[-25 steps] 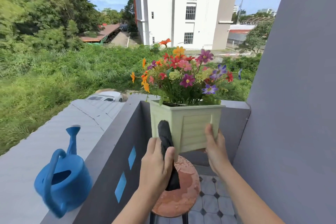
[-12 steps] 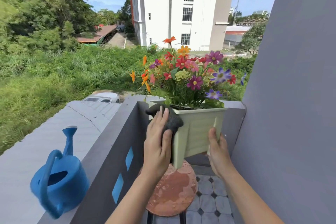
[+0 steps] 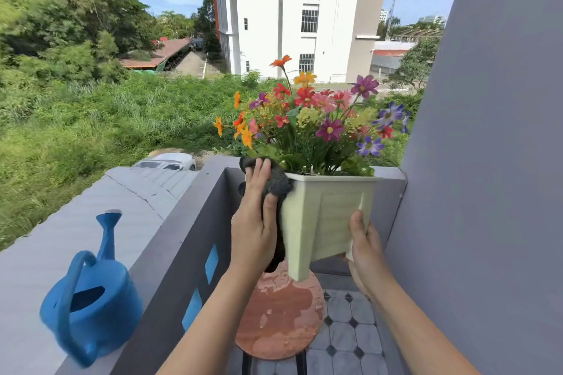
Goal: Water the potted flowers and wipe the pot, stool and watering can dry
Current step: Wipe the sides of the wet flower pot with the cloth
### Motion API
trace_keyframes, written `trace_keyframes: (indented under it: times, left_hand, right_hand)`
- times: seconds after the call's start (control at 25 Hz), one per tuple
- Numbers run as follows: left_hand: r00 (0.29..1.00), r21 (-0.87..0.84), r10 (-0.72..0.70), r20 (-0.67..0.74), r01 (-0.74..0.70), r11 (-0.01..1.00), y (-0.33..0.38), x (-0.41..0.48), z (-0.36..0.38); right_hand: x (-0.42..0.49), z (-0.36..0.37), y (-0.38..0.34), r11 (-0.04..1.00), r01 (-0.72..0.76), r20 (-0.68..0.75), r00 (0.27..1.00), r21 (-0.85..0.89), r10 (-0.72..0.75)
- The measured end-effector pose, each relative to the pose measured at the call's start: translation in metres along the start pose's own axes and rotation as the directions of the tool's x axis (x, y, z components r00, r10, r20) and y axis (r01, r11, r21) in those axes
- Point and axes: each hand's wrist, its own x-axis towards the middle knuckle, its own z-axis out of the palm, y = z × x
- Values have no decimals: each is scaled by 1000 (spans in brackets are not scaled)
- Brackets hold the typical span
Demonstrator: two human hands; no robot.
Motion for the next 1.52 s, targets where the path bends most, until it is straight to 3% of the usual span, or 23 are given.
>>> trace_keyframes:
  times: [0.16, 0.32, 0.4, 0.52, 0.64, 0.76, 0.96, 1.08, 1.16, 1.28, 1.4, 1.52]
  left_hand:
    - [966, 118, -254, -50, 258, 959, -20, 19, -5]
    - [824, 50, -566, -29, 566, 823, -25, 12, -6]
    - [764, 10, -645, -7, 645, 764, -18, -11, -4]
    - [777, -23, -630, 11, 630, 776, -5, -38, -5]
    - [835, 23, -543, -88, 547, 837, -6, -14, -11]
    - [858, -46, -491, -148, 490, 870, -5, 19, -18]
    - [898, 28, -430, 96, 429, 903, -9, -11, -23]
    - [876, -124, -421, 235, 457, 881, -16, -26, -26]
    - [844, -278, -415, 340, 512, 813, -16, -20, -31]
    - [826, -323, -363, 430, 516, 793, -9, -10, -40]
    - [876, -353, -351, 330, 460, 815, -11, -15, -38]
    - [882, -370, -437, 174, 470, 801, -7, -30, -28]
  right_hand:
    - [2, -5, -3, 1000, 8, 53, 999, 10, -9]
    - [-3, -4, -14, 996, 14, 20, 1000, 89, -16]
    - [-4, -3, -20, 993, -2, 6, 1000, 118, 2]
    - [-2, -6, -23, 993, -13, 10, 1000, 121, 12]
    - [1, -8, -17, 997, 40, 110, 993, 62, -47]
    - [-3, -3, -15, 998, 37, 136, 990, 59, -45]
    - [3, 2, -24, 985, 1, 108, 994, 171, -20]
    - [7, -1, -23, 987, -22, 79, 997, 157, 10]
    - [9, -3, -25, 984, -58, 124, 992, 166, 37]
    - [11, -4, -36, 982, -87, 173, 983, 168, 57]
    - [15, 3, -48, 981, -146, 193, 974, 128, 119]
    - [17, 7, -49, 968, -200, 216, 962, 154, 164]
